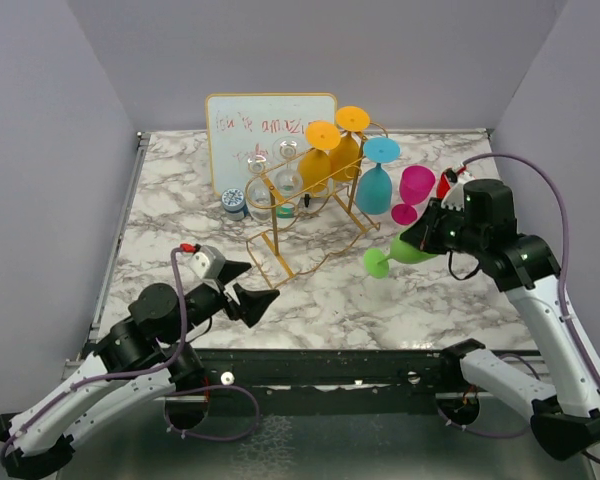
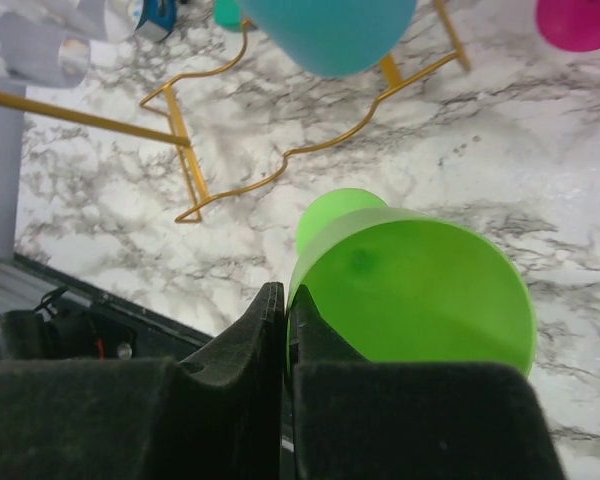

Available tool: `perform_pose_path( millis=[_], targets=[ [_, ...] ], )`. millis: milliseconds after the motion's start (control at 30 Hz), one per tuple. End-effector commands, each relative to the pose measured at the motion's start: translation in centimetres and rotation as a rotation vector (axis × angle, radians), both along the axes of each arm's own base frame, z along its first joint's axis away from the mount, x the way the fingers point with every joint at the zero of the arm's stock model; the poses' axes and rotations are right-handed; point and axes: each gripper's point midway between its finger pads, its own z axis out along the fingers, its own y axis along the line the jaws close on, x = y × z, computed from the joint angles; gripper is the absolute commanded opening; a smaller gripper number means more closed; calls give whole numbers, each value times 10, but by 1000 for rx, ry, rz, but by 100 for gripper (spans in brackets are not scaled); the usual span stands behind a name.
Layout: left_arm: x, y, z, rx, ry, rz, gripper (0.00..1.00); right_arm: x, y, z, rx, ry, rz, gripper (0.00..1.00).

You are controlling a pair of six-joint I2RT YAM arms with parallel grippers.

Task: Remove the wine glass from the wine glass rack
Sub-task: Place the wine glass at the center of the board.

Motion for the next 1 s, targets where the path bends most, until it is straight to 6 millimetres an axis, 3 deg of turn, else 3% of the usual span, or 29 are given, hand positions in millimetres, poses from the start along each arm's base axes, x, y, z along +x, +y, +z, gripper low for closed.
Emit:
perform_pose_path(
  millis=[0,167,267,467,667,833,967],
  targets=[
    [8,2,-42,103,60,42,99,14,-27,14,-110,-78,-116,0],
    [8,4,-41,112,29,38,99,22,-43,43,-106,-257,-203,1],
    [9,6,-42,101,24,50,99,26,-53,40,-196,-265,-200,1],
    [10,9,-41,85,16,68,99,41,-94,28,-449,-253,-307,1],
    [9,2,-47,102,21,36,99,61,-93,10,-522,-182,-297,1],
    [3,-14,-56,138,30,-50,99,80,-76,-2,-498,-159,-241,1],
    [5,-16,-60,153,45,-50,99,90,-64,-25,-486,-90,-205,0]
  ],
)
